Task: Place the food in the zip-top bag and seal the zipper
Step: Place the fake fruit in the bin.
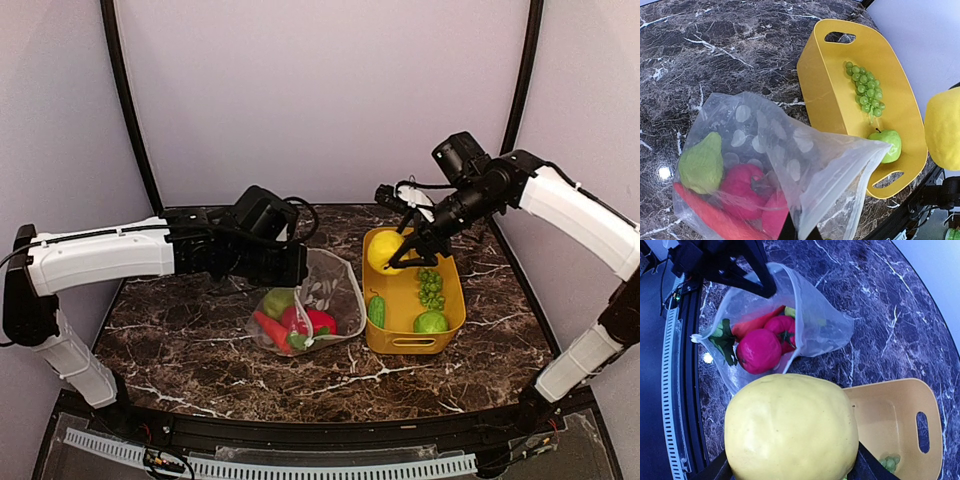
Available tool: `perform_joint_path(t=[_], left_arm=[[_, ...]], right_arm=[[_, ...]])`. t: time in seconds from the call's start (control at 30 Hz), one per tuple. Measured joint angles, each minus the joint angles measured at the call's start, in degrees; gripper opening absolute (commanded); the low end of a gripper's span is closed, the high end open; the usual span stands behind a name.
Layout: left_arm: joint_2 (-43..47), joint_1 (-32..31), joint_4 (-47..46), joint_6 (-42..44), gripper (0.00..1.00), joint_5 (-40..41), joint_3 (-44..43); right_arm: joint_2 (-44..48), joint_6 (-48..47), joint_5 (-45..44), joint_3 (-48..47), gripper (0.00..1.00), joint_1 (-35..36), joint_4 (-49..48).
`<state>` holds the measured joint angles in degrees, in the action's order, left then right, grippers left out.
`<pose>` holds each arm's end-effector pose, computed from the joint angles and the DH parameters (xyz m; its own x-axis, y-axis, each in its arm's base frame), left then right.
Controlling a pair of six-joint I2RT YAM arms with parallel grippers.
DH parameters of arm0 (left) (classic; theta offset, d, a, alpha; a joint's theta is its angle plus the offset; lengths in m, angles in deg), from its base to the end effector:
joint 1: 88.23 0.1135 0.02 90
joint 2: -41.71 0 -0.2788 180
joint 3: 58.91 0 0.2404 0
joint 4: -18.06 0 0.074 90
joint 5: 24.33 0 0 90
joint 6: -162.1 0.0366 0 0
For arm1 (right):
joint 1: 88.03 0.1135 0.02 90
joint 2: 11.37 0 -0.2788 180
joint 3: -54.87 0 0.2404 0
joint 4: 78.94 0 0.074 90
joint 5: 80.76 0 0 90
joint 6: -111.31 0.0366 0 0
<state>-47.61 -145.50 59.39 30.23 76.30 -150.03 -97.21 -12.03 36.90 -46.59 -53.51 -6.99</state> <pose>0.1905 -0.2839 0.3298 -0.7568 -0.0359 -0.6527 0.3287 0.8422 -0.4274 0.2296 0.1785 0.3677 -0.1804 -0.7149 -0.6755 -0.9734 0.2286 0.0181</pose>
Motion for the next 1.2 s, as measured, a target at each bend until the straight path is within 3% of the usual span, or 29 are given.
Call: perform_joint_path(t=[0.27,0.7,1.2], left_arm=[[-0.9,0.0,0.0,0.3,0.01,-0.5,-0.2],[-0.5,0.3,-0.3,0.3,0.01,-0.8,-0.2],[5.1,0.4,-0.2,-0.6,0.01,-0.4,0.5]], right_arm=[[1.4,0.3,5.6,-0.7,0.56,3.1,-2.5],[-4.1,2.8,11.3,-3.1,0.56,8.7,-8.3],[-10.8,6.5,3.0,-2.2,0.6,11.8,-16.5]])
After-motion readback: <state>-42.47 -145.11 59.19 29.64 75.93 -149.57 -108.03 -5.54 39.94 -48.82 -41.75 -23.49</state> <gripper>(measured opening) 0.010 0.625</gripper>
